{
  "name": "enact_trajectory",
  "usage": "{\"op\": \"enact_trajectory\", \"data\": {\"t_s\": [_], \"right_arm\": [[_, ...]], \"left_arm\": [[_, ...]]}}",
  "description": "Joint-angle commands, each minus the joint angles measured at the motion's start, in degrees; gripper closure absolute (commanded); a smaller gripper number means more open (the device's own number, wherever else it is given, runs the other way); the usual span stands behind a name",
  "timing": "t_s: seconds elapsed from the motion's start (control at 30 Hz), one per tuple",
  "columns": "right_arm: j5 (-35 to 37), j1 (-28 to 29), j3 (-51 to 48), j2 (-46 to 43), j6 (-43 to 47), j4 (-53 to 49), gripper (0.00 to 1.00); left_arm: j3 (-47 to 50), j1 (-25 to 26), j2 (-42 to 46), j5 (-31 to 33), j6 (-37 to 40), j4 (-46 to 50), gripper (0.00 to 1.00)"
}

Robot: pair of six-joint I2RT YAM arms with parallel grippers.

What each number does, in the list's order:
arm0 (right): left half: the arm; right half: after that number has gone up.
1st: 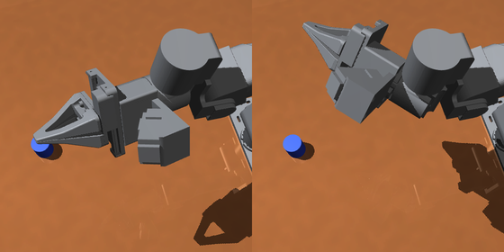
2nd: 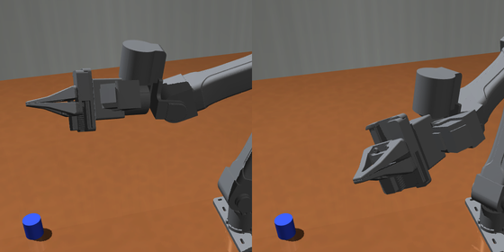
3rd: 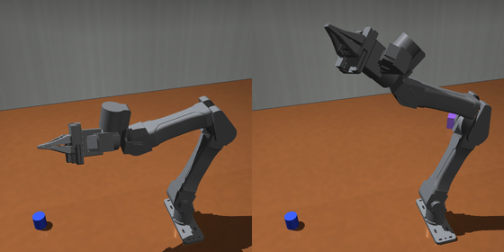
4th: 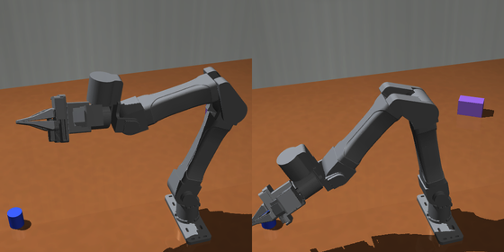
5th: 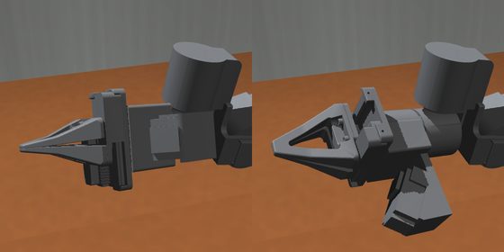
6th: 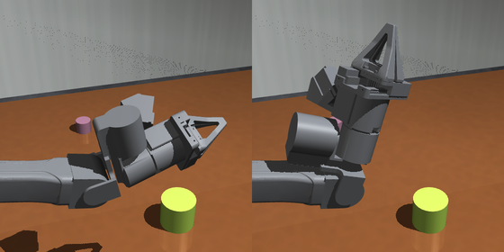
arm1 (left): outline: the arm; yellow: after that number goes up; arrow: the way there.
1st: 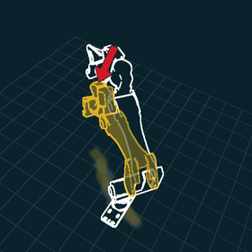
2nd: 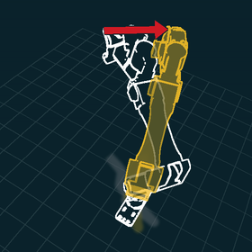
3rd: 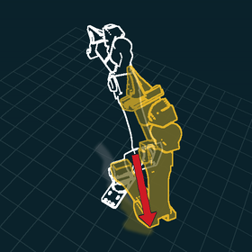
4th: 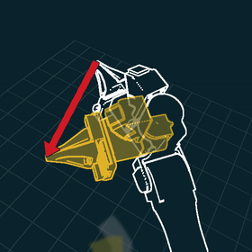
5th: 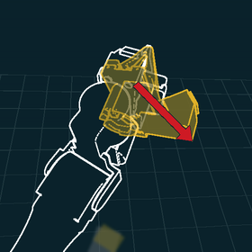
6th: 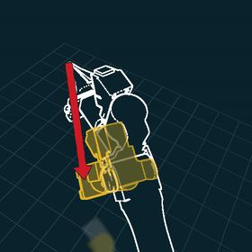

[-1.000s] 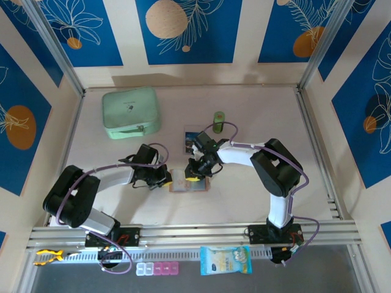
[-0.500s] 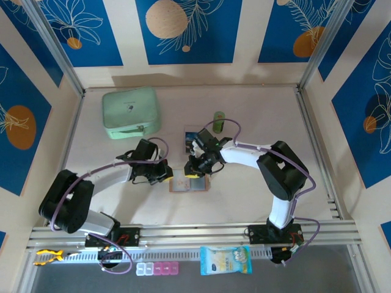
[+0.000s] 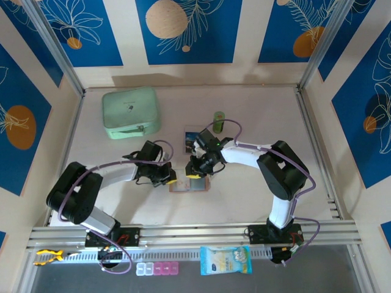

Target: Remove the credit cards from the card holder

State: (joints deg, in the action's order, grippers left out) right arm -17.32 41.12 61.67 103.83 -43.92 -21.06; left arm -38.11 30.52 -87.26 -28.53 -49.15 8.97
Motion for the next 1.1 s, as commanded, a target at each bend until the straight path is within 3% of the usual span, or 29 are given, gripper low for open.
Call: {"op": "enact_trajectory", "data": {"t_s": [0.0, 1.07], "right_arm": [[-0.86, -0.34, -1.36, 1.14, -0.53, -0.54, 0.78], [-8.52, -1.46, -5.76, 2.70, -4.64, 10.15, 0.81]], "left_arm": [[-0.92, 0.44, -0.80, -1.12, 0.26, -0.50, 0.98], [-0.29, 0.45, -3.36, 1.44, 1.33, 2.99, 1.00]]}}
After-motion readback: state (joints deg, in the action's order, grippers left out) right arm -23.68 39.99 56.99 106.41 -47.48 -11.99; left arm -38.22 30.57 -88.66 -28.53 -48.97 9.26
